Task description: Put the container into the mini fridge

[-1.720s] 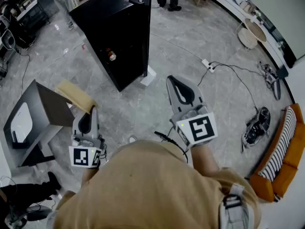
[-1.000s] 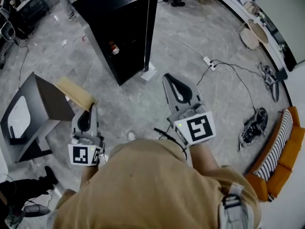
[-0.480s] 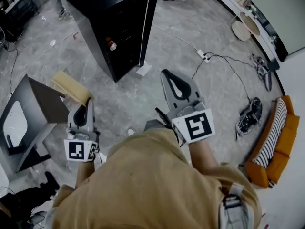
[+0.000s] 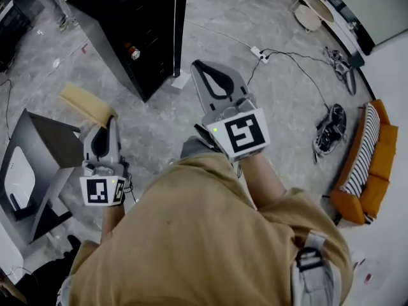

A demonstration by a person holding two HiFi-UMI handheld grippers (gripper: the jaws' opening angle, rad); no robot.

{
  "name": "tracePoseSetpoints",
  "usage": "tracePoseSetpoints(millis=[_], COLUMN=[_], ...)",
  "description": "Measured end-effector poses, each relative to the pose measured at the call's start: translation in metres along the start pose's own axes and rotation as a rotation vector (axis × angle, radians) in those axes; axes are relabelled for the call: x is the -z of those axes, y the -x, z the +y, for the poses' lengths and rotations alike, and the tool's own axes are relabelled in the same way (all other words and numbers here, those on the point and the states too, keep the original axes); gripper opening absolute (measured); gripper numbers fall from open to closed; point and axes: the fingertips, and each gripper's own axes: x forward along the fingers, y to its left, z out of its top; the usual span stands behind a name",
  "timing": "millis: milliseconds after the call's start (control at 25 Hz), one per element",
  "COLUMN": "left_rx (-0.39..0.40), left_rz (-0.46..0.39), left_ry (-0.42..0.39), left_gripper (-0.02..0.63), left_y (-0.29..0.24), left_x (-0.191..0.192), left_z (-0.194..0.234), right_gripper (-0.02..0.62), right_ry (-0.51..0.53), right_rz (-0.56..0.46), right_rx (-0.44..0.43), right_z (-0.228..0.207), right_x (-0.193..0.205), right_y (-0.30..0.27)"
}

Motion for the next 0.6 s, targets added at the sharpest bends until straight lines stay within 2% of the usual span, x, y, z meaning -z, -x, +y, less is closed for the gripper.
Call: tracePoseSetpoints(millis=[320, 600], left_rx=[0.026, -0.010], left_rz=[0.021, 0.027], left_ry=[-0.008, -0.034], left_gripper=[0.006, 0.006], left_y=[-0.016, -0.047], left_x=[0.004, 0.002], left_z=[-0.013, -0.020], right_gripper=[0.003, 0.003], right_ry=[-0.012, -0.035], right_rz=[-0.024, -0.045], right_rx=[0.009, -0.014], right_z=[-0.016, -0.048], right_x=[0.003, 0.016], right_y=[-0.003, -0.015])
